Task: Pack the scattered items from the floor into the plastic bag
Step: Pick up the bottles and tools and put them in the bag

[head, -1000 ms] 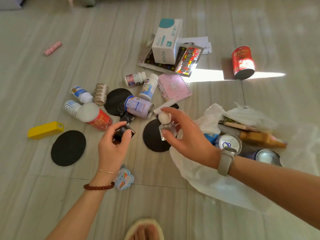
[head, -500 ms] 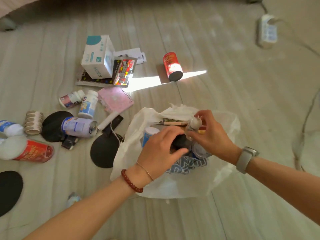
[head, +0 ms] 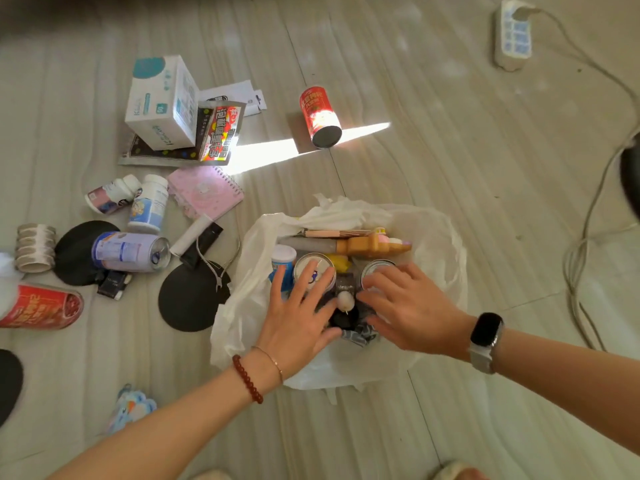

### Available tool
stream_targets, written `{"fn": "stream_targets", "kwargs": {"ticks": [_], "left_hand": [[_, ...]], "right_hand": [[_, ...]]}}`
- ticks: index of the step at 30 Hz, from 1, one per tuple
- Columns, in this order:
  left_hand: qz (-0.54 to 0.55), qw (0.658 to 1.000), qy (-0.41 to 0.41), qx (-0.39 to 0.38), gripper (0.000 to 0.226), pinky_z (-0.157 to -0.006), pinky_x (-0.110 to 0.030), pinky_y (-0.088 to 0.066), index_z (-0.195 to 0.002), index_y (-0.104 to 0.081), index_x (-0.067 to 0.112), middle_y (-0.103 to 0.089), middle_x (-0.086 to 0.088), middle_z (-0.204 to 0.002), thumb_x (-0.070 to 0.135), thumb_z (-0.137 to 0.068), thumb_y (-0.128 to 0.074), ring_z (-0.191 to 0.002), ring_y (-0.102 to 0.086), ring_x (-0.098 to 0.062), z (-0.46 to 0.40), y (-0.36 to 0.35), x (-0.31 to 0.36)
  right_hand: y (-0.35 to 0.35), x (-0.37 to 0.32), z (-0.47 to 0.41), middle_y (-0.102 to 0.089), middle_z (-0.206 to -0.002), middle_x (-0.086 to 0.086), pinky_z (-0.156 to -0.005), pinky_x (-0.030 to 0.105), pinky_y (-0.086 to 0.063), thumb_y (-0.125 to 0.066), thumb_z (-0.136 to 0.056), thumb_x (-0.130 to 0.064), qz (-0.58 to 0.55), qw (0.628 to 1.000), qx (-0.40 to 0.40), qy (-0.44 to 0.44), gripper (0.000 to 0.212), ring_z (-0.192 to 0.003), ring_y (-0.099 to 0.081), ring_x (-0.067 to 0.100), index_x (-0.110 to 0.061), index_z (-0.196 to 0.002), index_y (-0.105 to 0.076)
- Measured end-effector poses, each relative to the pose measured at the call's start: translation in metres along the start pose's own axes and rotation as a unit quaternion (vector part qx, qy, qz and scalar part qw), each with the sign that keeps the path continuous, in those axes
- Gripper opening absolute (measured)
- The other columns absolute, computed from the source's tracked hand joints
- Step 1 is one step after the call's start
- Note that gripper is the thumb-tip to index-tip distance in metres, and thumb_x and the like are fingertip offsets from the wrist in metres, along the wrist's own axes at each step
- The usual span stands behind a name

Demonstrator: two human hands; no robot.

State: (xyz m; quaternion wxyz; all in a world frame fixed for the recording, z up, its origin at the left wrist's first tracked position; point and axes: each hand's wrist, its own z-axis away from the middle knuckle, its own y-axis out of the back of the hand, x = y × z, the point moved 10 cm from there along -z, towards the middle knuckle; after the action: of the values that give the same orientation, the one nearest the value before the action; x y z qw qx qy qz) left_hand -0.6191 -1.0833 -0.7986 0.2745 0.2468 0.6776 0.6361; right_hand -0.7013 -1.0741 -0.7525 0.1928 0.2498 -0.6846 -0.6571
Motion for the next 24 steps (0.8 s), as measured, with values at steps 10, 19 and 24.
{"fn": "stream_targets", "kwargs": {"ticks": [10, 19, 24], "left_hand": [[-0.045, 0.995, -0.076, -0.046, 0.077, -0.101, -0.05, -0.026, -0.12, -0.048, 0.019, -0.068, -0.001, -0.086, 0.062, -0.058, -0.067, -0.082, -0.064, -0.021, 0.066, -0.037, 0.007], [0.092, 0.986, -0.132, -0.035, 0.033, -0.094, -0.032, -0.032, -0.087, -0.068, 0.026, -0.069, 0.009, -0.073, 0.038, -0.084, -0.038, -0.069, -0.066, -0.011, 0.078, -0.018, 0.021], [0.136, 0.981, -0.045, 0.13, 0.022, -0.088, -0.032, -0.037, -0.1, -0.064, 0.017, -0.068, -0.003, -0.101, 0.024, -0.085, -0.049, -0.099, -0.056, -0.017, 0.059, 0.055, -0.012]], "right_hand": [[-0.047, -0.026, 0.052, -0.066, -0.112, 0.014, -0.094, 0.046, -0.029, -0.056, -0.073, -0.062, 0.131, 0.977, -0.138, 0.092, 0.07, -0.117, -0.045, 0.032, -0.008, -0.117, -0.06], [-0.051, -0.035, 0.092, -0.06, -0.06, -0.002, -0.059, 0.032, -0.055, -0.047, -0.08, -0.05, -0.007, 0.982, -0.154, 0.107, 0.048, -0.049, -0.056, 0.019, -0.019, -0.113, -0.062], [-0.014, -0.06, 0.037, -0.063, -0.096, 0.006, -0.067, 0.035, -0.051, -0.038, -0.091, -0.037, -0.053, 0.989, -0.037, 0.134, 0.038, -0.082, -0.06, 0.025, -0.013, -0.114, -0.056]]}}
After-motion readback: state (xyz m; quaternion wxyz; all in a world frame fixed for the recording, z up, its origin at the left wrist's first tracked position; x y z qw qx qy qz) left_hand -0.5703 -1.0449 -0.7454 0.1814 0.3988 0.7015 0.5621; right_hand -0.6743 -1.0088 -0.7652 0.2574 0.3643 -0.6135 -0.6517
